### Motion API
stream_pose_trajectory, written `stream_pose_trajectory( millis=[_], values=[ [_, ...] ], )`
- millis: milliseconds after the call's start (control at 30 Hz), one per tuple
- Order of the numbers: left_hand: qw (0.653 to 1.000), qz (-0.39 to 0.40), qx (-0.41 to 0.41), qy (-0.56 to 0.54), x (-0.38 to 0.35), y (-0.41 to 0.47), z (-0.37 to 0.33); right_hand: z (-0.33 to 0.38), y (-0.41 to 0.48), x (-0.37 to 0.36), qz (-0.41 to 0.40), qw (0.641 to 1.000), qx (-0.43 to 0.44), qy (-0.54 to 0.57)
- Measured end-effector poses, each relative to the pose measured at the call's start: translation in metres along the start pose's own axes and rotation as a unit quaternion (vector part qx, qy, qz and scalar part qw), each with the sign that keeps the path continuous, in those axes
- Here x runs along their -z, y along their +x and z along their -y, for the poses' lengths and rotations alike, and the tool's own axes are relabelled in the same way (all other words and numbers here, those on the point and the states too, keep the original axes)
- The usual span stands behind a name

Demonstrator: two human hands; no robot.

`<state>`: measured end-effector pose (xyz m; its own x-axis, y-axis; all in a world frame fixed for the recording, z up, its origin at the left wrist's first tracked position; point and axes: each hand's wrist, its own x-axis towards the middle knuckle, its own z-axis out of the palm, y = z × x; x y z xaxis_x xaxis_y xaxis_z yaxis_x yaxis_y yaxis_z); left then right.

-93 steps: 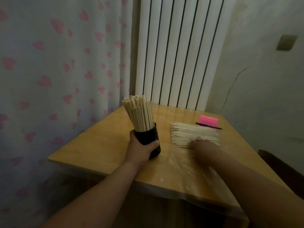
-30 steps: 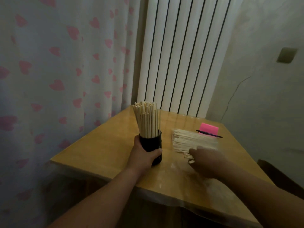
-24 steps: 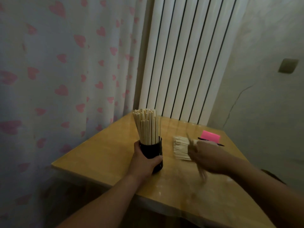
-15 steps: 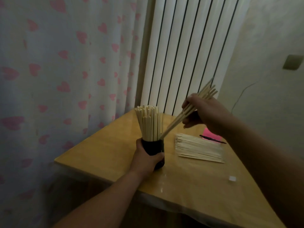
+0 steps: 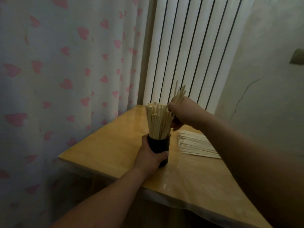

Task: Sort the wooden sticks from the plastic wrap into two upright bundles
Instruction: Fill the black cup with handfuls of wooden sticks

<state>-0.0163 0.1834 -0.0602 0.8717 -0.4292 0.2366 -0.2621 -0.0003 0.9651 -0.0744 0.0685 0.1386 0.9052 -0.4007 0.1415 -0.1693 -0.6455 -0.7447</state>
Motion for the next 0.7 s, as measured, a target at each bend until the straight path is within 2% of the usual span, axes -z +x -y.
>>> stream_pose_trajectory(
  millis=[100,233,433,567,633,700],
  values=[
    [1.0,0.005,-0.004,0.016,-0.002,-0.001,-0.002,-0.007,0.001,-0.014,-0.053,0.997,0.018,-0.051],
    [1.0,0.006,-0.002,0.021,-0.001,-0.003,-0.003,-0.014,0.003,-0.027,-0.155,0.976,0.114,-0.104],
    [0.999,0.013,-0.007,0.031,-0.001,-0.003,-0.003,-0.016,-0.001,-0.032,-0.201,0.967,0.128,-0.091],
    [0.999,0.018,-0.009,0.047,-0.001,-0.004,-0.003,-0.011,0.001,-0.019,-0.237,0.965,0.112,0.004],
    [0.999,0.018,-0.012,0.05,-0.002,-0.004,-0.003,-0.004,0.004,-0.009,-0.257,0.954,0.149,0.041],
    [0.998,0.015,-0.015,0.052,-0.002,-0.004,-0.004,0.005,0.008,-0.001,-0.266,0.937,0.224,0.022]
  ],
)
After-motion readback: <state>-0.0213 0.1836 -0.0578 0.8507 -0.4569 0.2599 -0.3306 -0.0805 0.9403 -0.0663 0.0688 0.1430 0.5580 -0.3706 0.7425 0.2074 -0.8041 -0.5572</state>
